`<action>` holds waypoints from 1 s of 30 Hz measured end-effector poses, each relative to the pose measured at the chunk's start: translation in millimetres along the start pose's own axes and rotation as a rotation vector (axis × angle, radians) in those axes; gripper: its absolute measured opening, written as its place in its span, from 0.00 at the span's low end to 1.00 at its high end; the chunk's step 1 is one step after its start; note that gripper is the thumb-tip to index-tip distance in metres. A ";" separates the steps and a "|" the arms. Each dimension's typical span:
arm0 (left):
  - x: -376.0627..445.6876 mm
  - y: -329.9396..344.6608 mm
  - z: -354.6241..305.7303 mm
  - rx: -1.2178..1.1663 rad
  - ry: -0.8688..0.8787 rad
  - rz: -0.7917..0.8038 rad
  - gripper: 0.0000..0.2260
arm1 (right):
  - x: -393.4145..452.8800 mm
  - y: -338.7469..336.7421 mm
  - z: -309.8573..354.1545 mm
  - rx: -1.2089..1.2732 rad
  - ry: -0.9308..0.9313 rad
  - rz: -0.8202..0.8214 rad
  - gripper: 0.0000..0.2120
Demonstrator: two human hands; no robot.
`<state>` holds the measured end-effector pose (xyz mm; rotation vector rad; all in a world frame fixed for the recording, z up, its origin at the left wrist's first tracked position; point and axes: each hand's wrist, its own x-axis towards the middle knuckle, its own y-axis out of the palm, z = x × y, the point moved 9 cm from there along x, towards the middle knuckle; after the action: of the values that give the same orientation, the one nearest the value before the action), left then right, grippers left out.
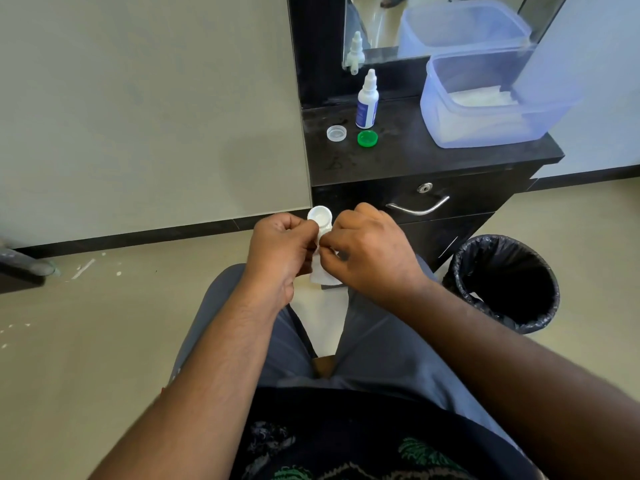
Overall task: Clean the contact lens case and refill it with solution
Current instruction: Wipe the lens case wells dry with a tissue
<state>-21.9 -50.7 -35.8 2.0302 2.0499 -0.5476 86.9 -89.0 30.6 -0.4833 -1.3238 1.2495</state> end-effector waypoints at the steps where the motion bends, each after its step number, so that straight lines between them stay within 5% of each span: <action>1: -0.4 -0.8 -0.8 -0.001 0.002 -0.007 0.10 | 1.1 0.6 0.6 0.018 0.010 -0.017 0.11; 12: -1.2 -6.7 -3.7 0.045 0.011 0.010 0.05 | -7.0 -2.4 22.9 -0.198 -0.444 -0.048 0.11; 20: -2.2 -8.5 -10.6 0.082 0.023 0.005 0.04 | -13.5 -7.0 16.3 -0.286 -0.513 -0.084 0.11; 25: -3.0 -5.6 -8.9 0.075 0.019 0.003 0.04 | -13.4 -7.9 18.4 -0.286 -0.430 -0.142 0.13; 30: -4.7 -1.9 -7.8 -0.011 0.012 -0.012 0.04 | -15.6 -10.7 -0.1 -0.112 -0.107 -0.216 0.13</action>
<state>-22.7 -51.8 -26.6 2.0214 2.0686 -0.5268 94.7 -106.0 32.8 -0.3455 -1.5001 1.0384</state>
